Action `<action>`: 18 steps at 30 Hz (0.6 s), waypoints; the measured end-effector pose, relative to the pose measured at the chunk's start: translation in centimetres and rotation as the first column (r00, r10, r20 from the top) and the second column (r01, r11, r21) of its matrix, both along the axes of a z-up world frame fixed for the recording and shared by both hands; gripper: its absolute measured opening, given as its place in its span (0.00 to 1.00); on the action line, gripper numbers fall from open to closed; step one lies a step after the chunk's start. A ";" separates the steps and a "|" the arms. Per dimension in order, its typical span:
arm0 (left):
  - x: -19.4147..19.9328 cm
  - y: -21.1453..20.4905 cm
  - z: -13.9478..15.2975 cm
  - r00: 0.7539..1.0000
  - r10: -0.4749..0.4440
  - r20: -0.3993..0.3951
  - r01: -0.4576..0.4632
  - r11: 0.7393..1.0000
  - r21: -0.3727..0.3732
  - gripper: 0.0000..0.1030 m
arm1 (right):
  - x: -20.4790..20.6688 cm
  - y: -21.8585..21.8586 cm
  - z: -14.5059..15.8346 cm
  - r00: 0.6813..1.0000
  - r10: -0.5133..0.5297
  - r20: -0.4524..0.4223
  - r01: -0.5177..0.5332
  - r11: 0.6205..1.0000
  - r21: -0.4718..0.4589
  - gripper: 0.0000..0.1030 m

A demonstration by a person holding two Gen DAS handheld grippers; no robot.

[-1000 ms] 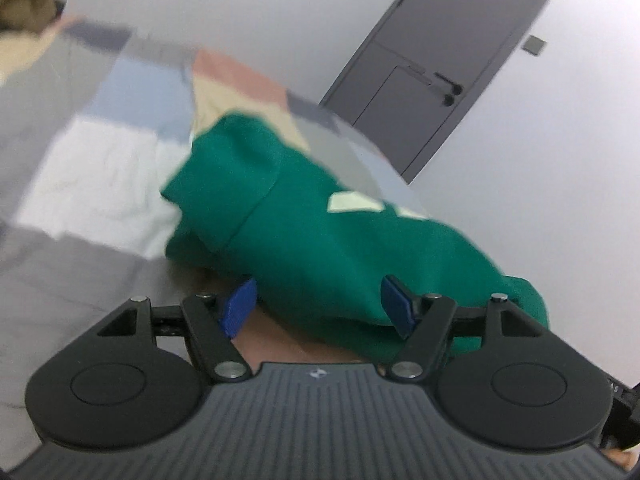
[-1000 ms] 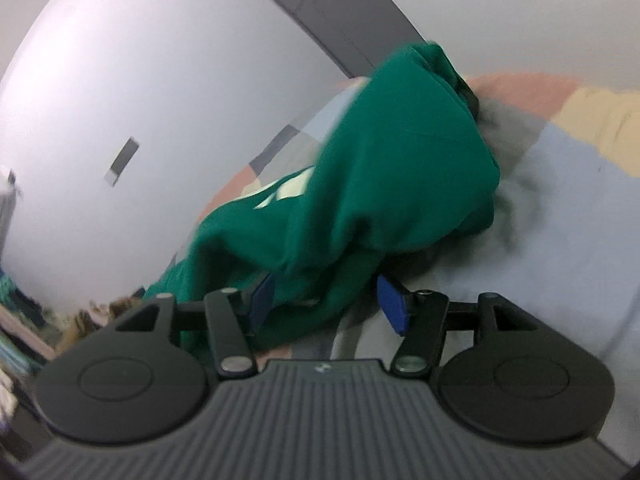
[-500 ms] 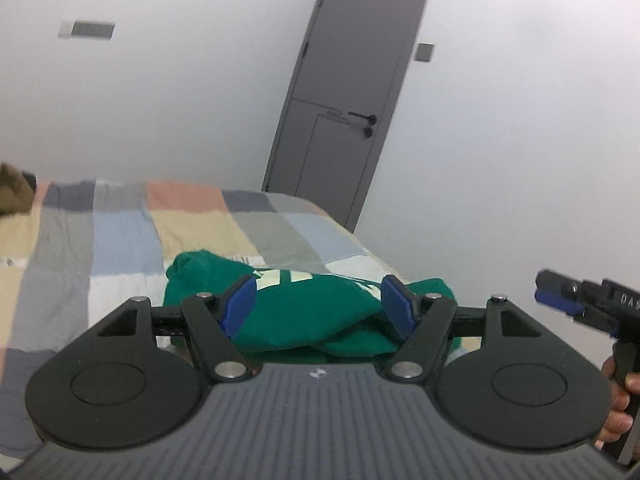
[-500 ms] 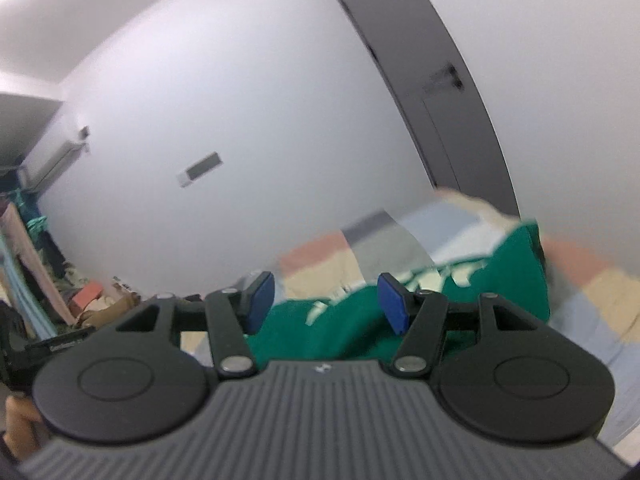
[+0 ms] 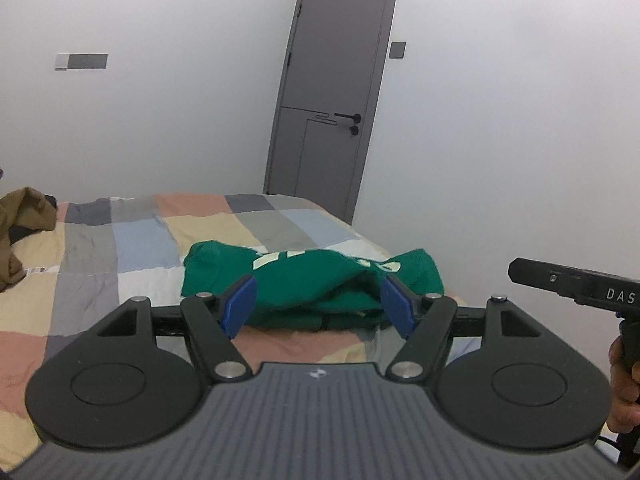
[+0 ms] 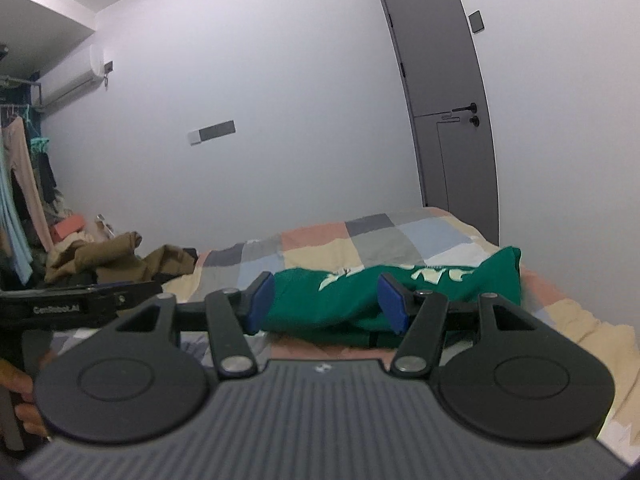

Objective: Fold large clothes

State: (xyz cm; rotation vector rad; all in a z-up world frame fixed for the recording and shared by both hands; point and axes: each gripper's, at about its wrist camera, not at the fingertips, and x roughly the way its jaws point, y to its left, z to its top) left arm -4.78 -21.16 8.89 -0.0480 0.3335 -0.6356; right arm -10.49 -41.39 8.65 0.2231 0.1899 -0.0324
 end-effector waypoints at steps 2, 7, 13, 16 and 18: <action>-0.6 0.3 -0.7 1.000 0.007 -0.004 -0.007 1.000 0.004 0.71 | -0.7 1.0 -0.6 1.000 -0.002 -0.005 0.002 1.000 -0.013 0.59; -1.8 1.1 -1.7 1.000 0.012 -0.005 -0.012 1.000 -0.012 0.71 | -1.6 2.9 -2.1 0.999 -0.028 -0.018 0.027 0.998 -0.057 0.59; -3.3 1.1 -2.5 1.000 0.020 0.020 -0.020 1.000 0.017 0.71 | -1.9 3.6 -3.7 0.997 -0.055 -0.050 0.052 0.997 -0.048 0.59; -4.2 1.1 -2.6 0.999 0.026 0.044 -0.028 0.999 0.026 0.71 | -1.8 3.7 -4.4 0.995 -0.071 -0.070 0.068 0.997 -0.048 0.58; -4.5 1.2 -2.7 0.998 0.038 0.056 -0.040 0.999 0.032 0.71 | -1.9 3.9 -4.8 0.994 -0.078 -0.079 0.074 0.996 -0.045 0.59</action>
